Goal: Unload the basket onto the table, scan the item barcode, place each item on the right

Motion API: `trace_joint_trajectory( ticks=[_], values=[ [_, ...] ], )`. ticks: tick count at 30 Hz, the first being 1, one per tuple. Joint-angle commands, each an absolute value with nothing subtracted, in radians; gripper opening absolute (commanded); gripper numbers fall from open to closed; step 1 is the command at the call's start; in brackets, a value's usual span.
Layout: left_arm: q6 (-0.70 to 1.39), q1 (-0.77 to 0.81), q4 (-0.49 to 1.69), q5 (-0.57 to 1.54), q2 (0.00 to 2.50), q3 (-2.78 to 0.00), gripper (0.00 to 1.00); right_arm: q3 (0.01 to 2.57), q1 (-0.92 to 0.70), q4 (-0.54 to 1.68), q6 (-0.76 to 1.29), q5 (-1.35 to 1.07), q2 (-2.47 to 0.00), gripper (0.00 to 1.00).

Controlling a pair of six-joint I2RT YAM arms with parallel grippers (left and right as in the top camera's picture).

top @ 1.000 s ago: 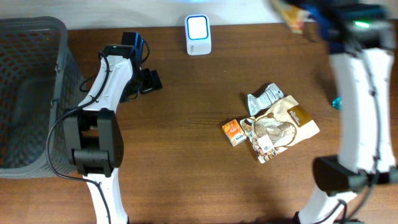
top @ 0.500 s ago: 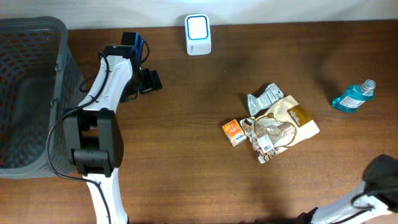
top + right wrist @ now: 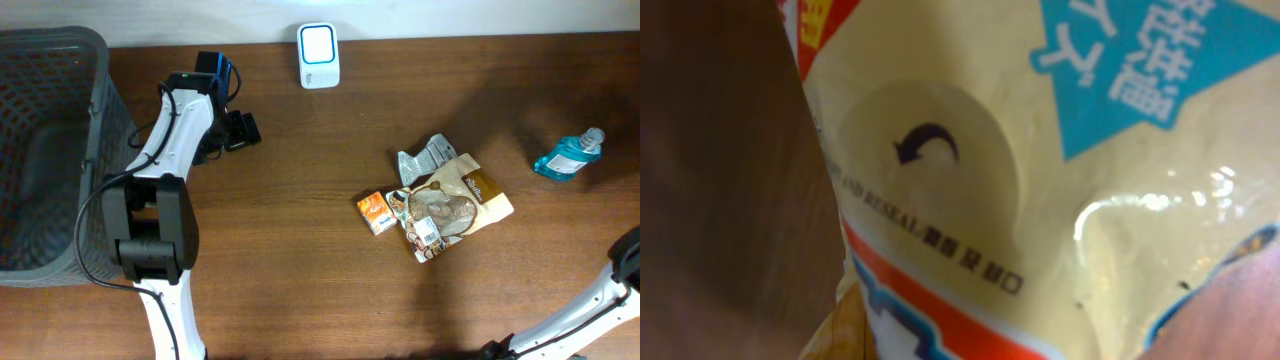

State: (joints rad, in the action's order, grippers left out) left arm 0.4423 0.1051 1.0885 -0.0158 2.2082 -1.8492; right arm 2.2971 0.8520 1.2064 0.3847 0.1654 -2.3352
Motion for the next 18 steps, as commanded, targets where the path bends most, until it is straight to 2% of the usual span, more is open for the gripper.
trace_joint_trajectory(
  ticks=[1, 3, 5, 8, 11, 13, 16, 18],
  values=[
    [0.440, 0.105, 1.090, -0.023, 2.178, -1.843, 0.99, 2.294, 0.851, 1.191, 0.371, 0.168, -2.387, 0.05],
    [0.440, 0.105, 1.090, -0.023, 2.178, -1.843, 0.99, 2.294, 0.855, 1.187, 0.371, 0.168, -2.429, 0.10],
    [0.440, 0.105, 1.090, -0.023, 2.178, -1.843, 0.99, 2.294, 0.858, 1.184, 0.371, 0.167, -2.447, 0.35],
    [0.440, 0.105, 1.090, -0.023, 2.178, -1.843, 0.99, 2.294, 0.858, 1.173, 0.330, 0.167, -2.452, 0.57],
    [0.440, 0.105, 1.090, -0.023, 2.178, -1.843, 0.99, 2.322, 0.859, 1.186, 0.303, 0.167, -2.433, 0.68],
    [0.440, 0.105, 1.090, -0.023, 2.178, -1.843, 0.99, 2.370, 0.859, 1.214, 0.303, 0.164, -2.401, 0.81],
    [0.440, 0.105, 1.090, -0.023, 2.178, -1.843, 0.99, 2.466, 0.855, 1.255, 0.303, 0.160, -2.340, 0.83],
    [0.440, 0.105, 1.090, -0.023, 2.178, -1.843, 0.99, 2.561, 0.850, 1.285, 0.303, 0.157, -2.283, 0.93]
  ],
)
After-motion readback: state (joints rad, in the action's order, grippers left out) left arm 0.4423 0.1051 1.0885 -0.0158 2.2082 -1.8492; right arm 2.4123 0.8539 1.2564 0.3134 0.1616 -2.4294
